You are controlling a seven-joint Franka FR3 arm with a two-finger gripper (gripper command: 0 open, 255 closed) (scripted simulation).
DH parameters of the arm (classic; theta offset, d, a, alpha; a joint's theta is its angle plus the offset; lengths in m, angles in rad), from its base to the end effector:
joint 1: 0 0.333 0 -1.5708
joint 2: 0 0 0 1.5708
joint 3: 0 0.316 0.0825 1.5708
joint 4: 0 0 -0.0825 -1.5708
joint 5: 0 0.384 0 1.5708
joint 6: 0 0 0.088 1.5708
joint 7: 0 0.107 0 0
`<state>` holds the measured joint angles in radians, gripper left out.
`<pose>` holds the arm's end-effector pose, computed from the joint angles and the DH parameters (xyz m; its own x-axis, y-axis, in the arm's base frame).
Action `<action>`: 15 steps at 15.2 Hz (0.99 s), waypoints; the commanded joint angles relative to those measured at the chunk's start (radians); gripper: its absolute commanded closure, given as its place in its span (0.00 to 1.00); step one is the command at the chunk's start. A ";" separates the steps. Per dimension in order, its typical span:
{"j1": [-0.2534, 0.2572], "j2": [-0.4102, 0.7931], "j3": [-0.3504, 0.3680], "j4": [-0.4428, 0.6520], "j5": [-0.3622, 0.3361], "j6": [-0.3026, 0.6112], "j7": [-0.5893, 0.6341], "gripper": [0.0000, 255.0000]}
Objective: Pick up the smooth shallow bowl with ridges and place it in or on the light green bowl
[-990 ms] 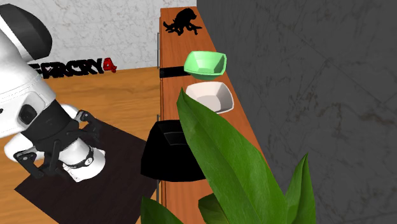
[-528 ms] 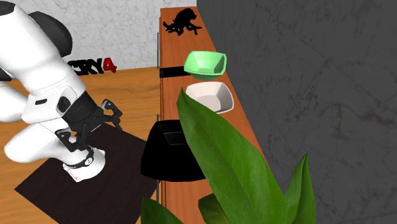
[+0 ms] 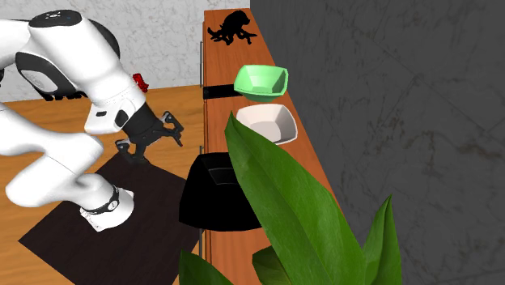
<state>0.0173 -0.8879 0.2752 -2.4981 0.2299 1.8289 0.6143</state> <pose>0.2887 0.1269 0.5654 0.8916 -0.4261 0.1534 -0.4094 -0.9032 -0.1291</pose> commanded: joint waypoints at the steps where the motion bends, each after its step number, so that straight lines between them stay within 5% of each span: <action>1: 0.001 0.018 0.054 -0.002 0.052 0.035 0.093 0.00; 8: -0.025 0.128 0.239 0.051 0.191 0.171 0.385 0.00; 15: -0.121 0.300 0.446 0.181 0.250 0.320 0.678 0.00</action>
<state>-0.0844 -0.6190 0.6864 -2.3396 0.4761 2.1228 1.2444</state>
